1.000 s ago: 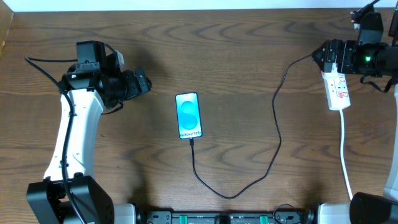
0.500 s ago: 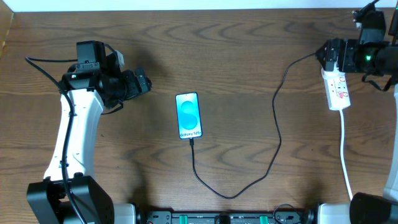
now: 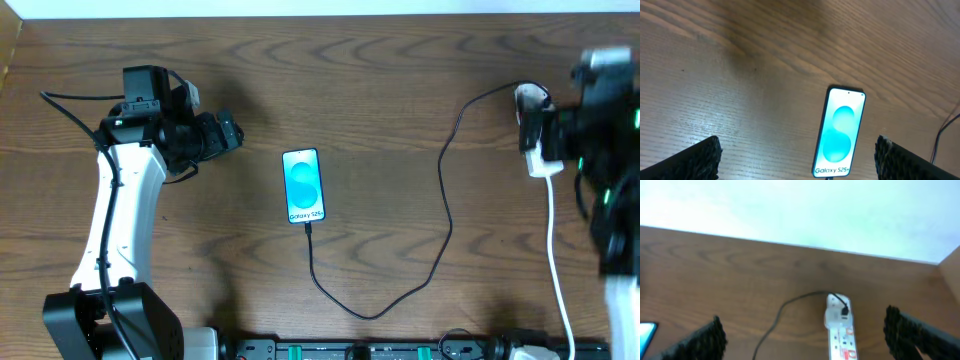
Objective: Plug charger to phone and switch on socket
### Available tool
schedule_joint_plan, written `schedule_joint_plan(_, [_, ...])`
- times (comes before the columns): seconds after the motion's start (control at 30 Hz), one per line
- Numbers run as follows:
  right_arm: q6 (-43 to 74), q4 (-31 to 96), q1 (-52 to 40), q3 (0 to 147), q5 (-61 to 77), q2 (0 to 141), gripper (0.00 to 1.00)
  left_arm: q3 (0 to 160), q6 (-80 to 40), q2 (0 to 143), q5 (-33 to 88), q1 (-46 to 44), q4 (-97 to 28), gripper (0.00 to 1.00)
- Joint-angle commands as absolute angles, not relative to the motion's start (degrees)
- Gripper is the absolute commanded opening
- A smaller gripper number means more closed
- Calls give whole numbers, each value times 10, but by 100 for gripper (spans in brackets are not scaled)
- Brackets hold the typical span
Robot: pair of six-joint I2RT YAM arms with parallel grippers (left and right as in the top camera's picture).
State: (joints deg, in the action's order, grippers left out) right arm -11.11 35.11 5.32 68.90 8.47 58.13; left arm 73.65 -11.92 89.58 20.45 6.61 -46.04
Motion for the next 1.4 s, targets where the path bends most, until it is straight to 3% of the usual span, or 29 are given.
schedule_joint_plan(0.0, [-156,298,49,580,76,488,99,743,-114,898,198,67,-460,97])
schedule_joint_plan(0.37, [-194,93,42,262,81,222,99,743,-114,898,198,67,-460,97])
schedule_joint_plan(0.6, [-194,33,16,123,96,116,99,743,-114,898,198,67,-460,97])
schedule_joint_plan(1.0, [-194,16,14,2,157,18,99,743,-114,898,198,67,-460,97])
schedule_joint_plan(1.37, [-187,30,14,3,154,3,99,743,-114,898,198,67,-460,97])
